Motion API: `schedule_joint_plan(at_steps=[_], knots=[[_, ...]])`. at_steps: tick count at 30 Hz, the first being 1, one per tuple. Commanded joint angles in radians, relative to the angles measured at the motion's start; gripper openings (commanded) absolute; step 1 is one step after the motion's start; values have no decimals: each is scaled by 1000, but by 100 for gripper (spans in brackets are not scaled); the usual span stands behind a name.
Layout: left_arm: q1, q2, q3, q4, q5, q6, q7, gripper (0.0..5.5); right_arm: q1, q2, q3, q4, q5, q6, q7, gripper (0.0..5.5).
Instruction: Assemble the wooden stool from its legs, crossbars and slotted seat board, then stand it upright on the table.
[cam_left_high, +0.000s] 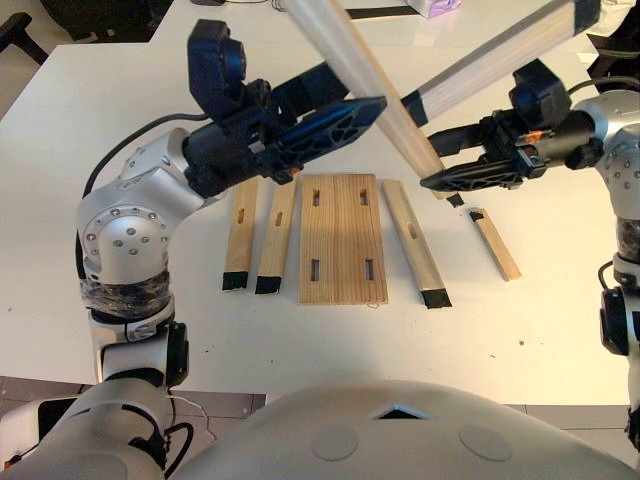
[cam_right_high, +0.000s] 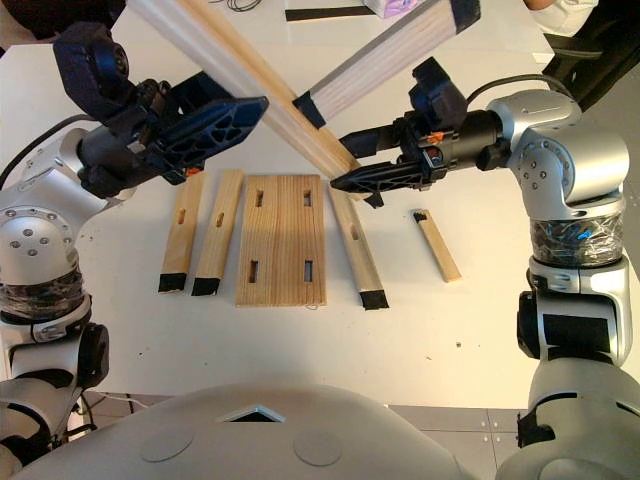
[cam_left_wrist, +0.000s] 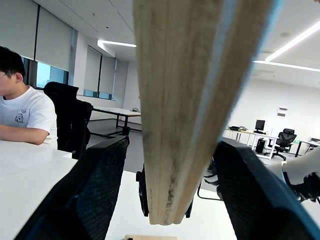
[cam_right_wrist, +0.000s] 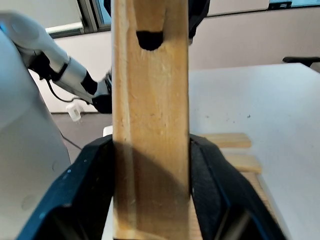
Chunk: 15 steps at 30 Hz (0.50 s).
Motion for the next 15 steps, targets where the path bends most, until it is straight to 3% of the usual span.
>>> schedule_joint_plan(at_steps=[1,15], knots=[[18,24,-26,-25,47,-5,-39,299,5,-11,17,-9,-24,-38,19,205],[41,33,-49,-41,100,-3,-82,299,19,-15,51,-19,-61,-69,33,205]])
